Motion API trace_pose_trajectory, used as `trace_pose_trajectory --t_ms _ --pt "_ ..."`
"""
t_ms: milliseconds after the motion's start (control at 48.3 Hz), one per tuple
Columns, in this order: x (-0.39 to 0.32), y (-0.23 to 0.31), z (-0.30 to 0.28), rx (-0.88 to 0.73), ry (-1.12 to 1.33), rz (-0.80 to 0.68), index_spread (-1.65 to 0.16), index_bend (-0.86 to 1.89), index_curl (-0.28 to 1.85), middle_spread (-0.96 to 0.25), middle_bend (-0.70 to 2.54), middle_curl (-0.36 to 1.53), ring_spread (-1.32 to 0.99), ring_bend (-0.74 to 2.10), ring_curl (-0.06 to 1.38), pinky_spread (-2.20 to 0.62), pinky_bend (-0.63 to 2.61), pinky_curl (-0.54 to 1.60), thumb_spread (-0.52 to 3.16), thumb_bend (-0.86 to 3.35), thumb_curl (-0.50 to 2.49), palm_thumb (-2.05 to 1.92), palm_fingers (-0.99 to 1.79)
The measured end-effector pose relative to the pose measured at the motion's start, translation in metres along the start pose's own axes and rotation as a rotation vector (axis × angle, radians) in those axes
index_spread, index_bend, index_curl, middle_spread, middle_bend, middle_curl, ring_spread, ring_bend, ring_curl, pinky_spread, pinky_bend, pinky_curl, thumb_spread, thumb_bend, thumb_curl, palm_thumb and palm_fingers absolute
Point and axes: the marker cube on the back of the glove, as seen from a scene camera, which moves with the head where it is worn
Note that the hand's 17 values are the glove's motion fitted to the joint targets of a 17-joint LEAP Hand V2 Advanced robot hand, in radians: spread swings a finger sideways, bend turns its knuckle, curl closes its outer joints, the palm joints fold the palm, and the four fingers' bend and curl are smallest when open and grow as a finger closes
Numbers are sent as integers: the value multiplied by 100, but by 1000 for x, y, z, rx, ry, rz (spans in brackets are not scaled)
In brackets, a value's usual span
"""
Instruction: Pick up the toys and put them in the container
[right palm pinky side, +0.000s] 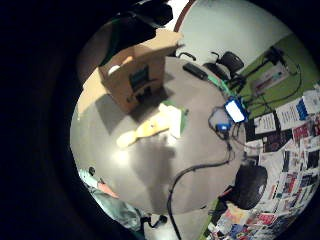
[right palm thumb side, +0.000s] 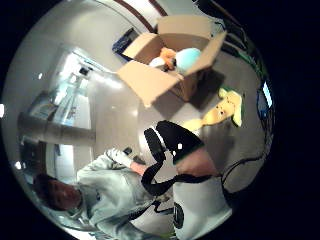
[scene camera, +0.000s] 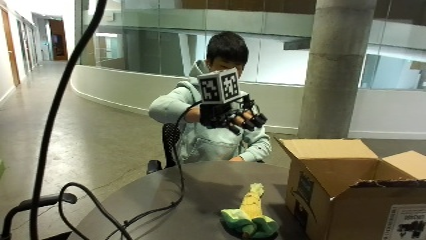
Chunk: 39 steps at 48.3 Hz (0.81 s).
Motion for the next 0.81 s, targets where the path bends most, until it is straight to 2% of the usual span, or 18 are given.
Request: trace_pose_trajectory --t_ms 228,601,642,725,766,808 --pt "49 11 77 -203 -1 79 -29 15 35 -2 17 35 -6 18 27 2 65 34 120 -1 35 7 -7" --pt "77 -36 182 -402 94 135 -31 18 34 -6 11 28 -6 13 25 1 70 36 122 -1 34 16 -22" --pt "76 -36 190 -408 62 147 -32 24 36 -7 10 27 -6 11 23 1 68 36 121 -1 34 16 -20" --pt "81 -39 196 -367 -2 161 -33 59 46 -9 18 27 -5 0 17 1 55 33 119 -2 33 15 -6" --pt "83 -38 196 -335 -9 162 -29 74 50 -9 29 31 -5 -2 13 1 48 31 118 -2 32 14 3" --pt "84 -35 198 -298 2 158 -26 81 52 -10 55 38 -5 1 10 1 36 27 117 -2 32 15 19"
